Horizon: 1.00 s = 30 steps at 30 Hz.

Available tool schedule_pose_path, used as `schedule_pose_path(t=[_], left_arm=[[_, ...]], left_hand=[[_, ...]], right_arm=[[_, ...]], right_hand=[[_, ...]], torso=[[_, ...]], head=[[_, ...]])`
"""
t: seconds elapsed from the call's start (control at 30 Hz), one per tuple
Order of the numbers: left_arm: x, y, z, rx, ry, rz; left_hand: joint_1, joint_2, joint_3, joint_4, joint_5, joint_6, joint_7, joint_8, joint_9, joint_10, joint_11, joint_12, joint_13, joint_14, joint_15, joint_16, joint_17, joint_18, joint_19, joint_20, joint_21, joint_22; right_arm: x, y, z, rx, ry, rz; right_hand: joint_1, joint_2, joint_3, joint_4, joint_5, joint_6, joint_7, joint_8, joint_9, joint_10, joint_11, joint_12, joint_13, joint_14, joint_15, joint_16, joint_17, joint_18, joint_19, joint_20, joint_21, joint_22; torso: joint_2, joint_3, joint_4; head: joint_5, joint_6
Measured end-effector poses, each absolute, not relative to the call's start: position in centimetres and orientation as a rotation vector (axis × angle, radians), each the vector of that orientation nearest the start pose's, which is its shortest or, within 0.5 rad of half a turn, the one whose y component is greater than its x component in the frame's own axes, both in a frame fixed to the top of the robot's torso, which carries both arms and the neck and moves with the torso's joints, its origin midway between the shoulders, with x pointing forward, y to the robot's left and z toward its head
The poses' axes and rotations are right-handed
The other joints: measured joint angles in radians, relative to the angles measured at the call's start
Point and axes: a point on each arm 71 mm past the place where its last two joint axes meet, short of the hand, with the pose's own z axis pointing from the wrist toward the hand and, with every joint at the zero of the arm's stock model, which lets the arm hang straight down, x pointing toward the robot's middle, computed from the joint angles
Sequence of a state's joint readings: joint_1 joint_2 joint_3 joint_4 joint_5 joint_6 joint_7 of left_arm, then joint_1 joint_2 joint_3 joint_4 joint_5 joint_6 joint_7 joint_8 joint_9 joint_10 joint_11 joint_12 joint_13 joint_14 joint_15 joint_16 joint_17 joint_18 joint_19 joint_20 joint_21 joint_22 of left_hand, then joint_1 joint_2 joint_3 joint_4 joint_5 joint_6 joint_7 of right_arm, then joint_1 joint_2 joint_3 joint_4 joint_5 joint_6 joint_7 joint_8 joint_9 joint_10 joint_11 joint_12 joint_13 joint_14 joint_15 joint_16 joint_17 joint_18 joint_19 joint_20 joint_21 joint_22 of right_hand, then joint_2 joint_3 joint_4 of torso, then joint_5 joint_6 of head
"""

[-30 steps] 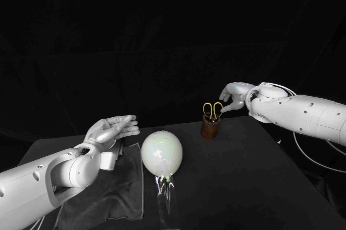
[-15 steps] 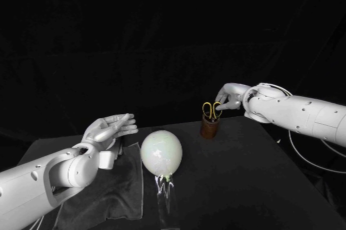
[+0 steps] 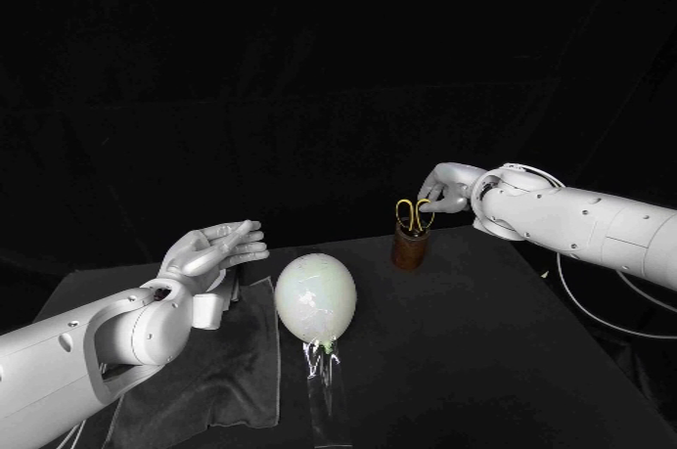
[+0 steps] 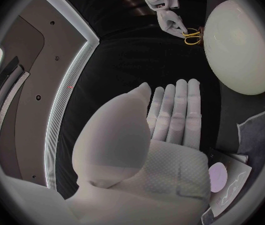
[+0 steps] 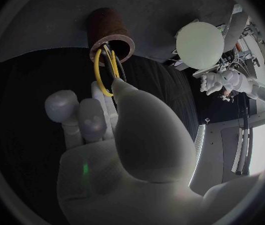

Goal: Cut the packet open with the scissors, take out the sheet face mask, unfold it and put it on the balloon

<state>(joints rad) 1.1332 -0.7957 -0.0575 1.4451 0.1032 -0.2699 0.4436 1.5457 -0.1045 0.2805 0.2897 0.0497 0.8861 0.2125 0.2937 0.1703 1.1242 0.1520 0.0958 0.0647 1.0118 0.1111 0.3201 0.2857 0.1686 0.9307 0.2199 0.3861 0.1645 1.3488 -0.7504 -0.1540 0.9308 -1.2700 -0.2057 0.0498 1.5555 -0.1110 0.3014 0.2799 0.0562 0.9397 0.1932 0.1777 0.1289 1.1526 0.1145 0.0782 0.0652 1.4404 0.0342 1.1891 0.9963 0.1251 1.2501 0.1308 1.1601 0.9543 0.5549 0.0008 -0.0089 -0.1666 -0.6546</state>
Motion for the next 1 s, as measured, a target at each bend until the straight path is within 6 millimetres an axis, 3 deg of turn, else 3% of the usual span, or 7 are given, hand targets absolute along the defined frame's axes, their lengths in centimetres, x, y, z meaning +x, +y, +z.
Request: schedule_pose_path(t=[0.1, 0.4, 0.47, 0.53, 0.6, 0.8, 1.0], left_arm=[[48.91, 20.99, -22.18, -1.273, 1.399, -1.564], [48.90, 20.82, -22.17, -1.273, 1.400, -1.567], [48.91, 20.81, -22.17, -1.273, 1.399, -1.567], [48.93, 20.84, -22.18, -1.273, 1.399, -1.566], [48.94, 20.87, -22.19, -1.274, 1.398, -1.565], [48.96, 20.92, -22.20, -1.274, 1.398, -1.564], [49.04, 21.03, -22.23, -1.275, 1.395, -1.561]], left_hand=[[-0.001, -0.001, 0.000, 0.000, 0.000, 0.000, 0.000, 0.000, 0.000, 0.000, 0.000, 0.000, 0.000, 0.000, 0.000, 0.000, 0.000, 0.000, 0.000, 0.000, 0.000, 0.000], [-0.005, 0.003, 0.006, 0.000, 0.000, 0.005, 0.002, 0.000, 0.000, 0.003, 0.004, -0.004, 0.000, 0.000, 0.000, 0.000, 0.001, -0.003, 0.000, 0.000, 0.000, -0.001], [-0.005, 0.003, 0.006, 0.000, 0.000, 0.005, 0.002, 0.000, 0.000, 0.003, 0.004, -0.004, 0.000, 0.000, 0.000, 0.000, 0.001, 0.004, 0.000, 0.000, 0.000, -0.001], [-0.012, 0.010, 0.008, 0.002, 0.000, 0.005, 0.002, 0.000, 0.000, 0.003, 0.003, -0.007, 0.000, 0.000, 0.000, 0.000, 0.004, 0.004, 0.000, 0.000, 0.000, -0.001], [-0.016, 0.013, 0.009, 0.002, 0.000, 0.005, 0.002, 0.000, 0.000, 0.003, 0.004, -0.009, 0.000, 0.000, 0.000, 0.000, 0.005, 0.004, 0.000, 0.000, 0.000, -0.002], [-0.035, 0.020, 0.011, 0.000, 0.000, 0.005, 0.002, 0.000, -0.001, 0.007, 0.000, -0.015, 0.000, 0.002, 0.002, 0.000, 0.009, 0.004, 0.000, 0.000, 0.000, -0.003], [-0.039, 0.016, 0.014, 0.003, 0.000, 0.006, 0.002, 0.000, -0.001, 0.007, 0.000, -0.015, 0.000, 0.002, 0.002, 0.000, 0.009, 0.003, 0.000, 0.000, 0.000, -0.003]], right_arm=[[57.99, -34.86, -16.62, 0.054, 1.714, 0.315], [58.03, -34.98, -16.75, 0.056, 1.721, 0.306], [58.00, -34.91, -16.75, 0.057, 1.720, 0.311], [57.95, -34.82, -16.75, 0.062, 1.717, 0.321], [57.92, -34.78, -16.72, 0.069, 1.711, 0.331], [57.91, -34.81, -16.47, 0.098, 1.674, 0.359], [57.81, -34.86, -16.14, 0.124, 1.626, 0.377]], right_hand=[[-0.008, -0.013, 0.008, 0.003, -0.002, 0.000, 0.000, 0.000, 0.001, 0.005, 0.001, -0.006, 0.000, 0.004, -0.004, 0.006, 0.006, -0.002, 0.002, -0.002, 0.007, 0.012], [0.001, -0.015, 0.048, -0.009, -0.004, 0.032, -0.014, 0.019, 0.009, 0.046, -0.012, -0.006, 0.002, 0.018, -0.012, 0.046, 0.053, -0.003, 0.031, -0.009, 0.053, 0.072], [0.006, 0.000, 0.072, -0.006, -0.004, 0.069, -0.030, 0.043, 0.023, 0.091, -0.025, 0.009, 0.007, 0.027, -0.020, 0.078, 0.093, -0.019, 0.056, -0.017, 0.087, 0.121], [0.000, 0.009, 0.090, -0.009, -0.005, 0.085, -0.042, 0.058, 0.032, 0.113, -0.030, 0.014, 0.008, 0.026, -0.031, 0.097, 0.116, -0.019, 0.066, -0.027, 0.109, 0.152], [-0.001, 0.018, 0.109, -0.016, -0.007, 0.097, -0.054, 0.074, 0.044, 0.118, -0.025, 0.020, 0.011, 0.024, -0.037, 0.115, 0.136, -0.020, 0.084, -0.030, 0.132, 0.185], [-0.011, 0.033, 0.149, -0.036, -0.009, 0.115, -0.072, 0.122, 0.086, 0.134, -0.009, 0.035, 0.025, 0.025, -0.054, 0.139, 0.165, -0.041, 0.110, -0.046, 0.176, 0.247], [-0.031, 0.033, 0.188, -0.052, -0.004, 0.111, -0.079, 0.161, 0.126, 0.134, -0.009, 0.037, 0.035, 0.026, -0.063, 0.153, 0.185, -0.042, 0.120, -0.055, 0.197, 0.282]], torso=[[-0.001, -0.0001, -0.0003], [-0.001, -0.0003, -0.0001], [-0.001, -0.0005, -0.0001], [-0.001, -0.0008, -0.0002], [-0.001, -0.0008, -0.0002], [-0.001, -0.0009, 0.0003], [-0.002, -0.0010, -0.0002]], head=[[0.000, -0.001], [0.001, -0.005], [0.002, -0.005], [0.002, -0.005], [0.002, -0.005], [0.000, -0.004], [-0.001, -0.002]])
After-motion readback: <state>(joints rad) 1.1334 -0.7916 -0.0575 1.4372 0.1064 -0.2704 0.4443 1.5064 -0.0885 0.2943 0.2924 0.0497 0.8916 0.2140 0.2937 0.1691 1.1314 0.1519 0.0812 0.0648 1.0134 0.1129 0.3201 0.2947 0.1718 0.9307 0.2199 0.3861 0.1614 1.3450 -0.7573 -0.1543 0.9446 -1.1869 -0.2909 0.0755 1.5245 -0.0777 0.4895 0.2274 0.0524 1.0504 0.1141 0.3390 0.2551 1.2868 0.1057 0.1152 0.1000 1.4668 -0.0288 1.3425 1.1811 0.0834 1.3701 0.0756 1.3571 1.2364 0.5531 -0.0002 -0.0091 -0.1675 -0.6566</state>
